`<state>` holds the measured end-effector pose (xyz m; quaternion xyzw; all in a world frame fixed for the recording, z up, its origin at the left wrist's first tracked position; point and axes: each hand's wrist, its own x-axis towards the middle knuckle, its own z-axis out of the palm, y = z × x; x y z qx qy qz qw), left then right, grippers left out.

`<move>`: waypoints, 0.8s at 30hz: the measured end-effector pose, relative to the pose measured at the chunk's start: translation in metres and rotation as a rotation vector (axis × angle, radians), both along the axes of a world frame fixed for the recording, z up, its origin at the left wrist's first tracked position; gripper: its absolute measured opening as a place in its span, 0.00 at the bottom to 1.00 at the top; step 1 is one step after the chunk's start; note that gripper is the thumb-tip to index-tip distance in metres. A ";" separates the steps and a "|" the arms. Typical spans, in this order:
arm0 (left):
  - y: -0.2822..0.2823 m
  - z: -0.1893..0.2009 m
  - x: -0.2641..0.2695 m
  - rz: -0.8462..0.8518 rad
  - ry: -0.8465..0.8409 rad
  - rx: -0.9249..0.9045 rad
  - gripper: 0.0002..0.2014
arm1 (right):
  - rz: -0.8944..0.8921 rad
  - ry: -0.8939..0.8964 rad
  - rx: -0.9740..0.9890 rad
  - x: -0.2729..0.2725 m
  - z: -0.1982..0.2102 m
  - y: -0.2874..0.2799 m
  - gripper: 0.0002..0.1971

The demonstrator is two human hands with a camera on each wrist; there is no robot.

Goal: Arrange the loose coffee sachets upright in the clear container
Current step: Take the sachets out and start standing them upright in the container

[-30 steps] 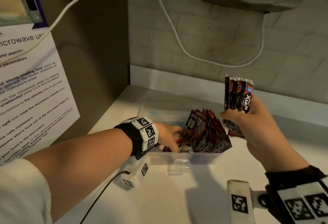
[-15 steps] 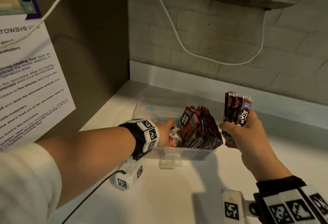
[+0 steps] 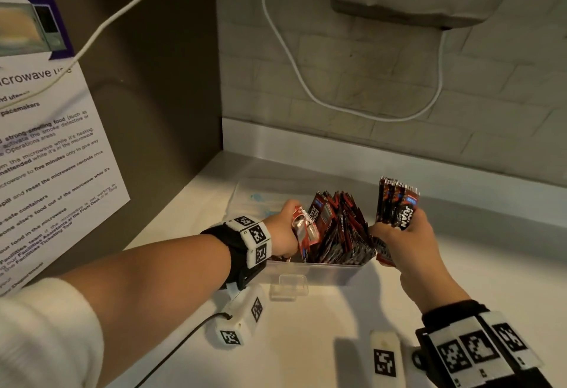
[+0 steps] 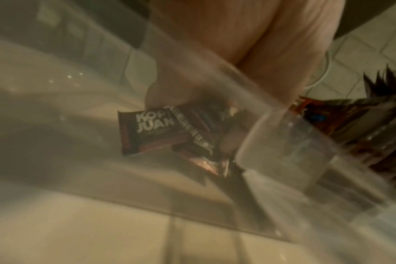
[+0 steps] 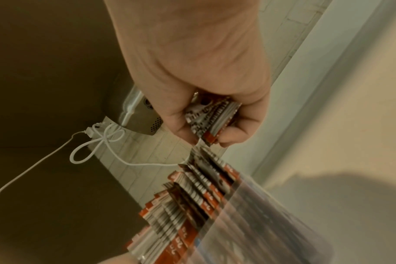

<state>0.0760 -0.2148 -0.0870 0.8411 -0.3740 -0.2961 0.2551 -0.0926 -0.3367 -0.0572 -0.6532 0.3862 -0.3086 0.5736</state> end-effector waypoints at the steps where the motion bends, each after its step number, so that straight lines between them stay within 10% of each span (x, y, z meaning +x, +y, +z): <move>1: -0.002 0.001 -0.001 0.030 0.051 -0.035 0.43 | -0.001 0.001 0.005 0.000 -0.001 0.000 0.16; 12: -0.020 0.003 -0.014 0.175 0.478 -0.176 0.50 | 0.022 -0.024 0.060 0.003 -0.001 0.003 0.17; 24: -0.019 0.000 -0.017 -0.003 0.233 -0.003 0.34 | 0.031 -0.034 0.070 0.003 -0.001 0.003 0.17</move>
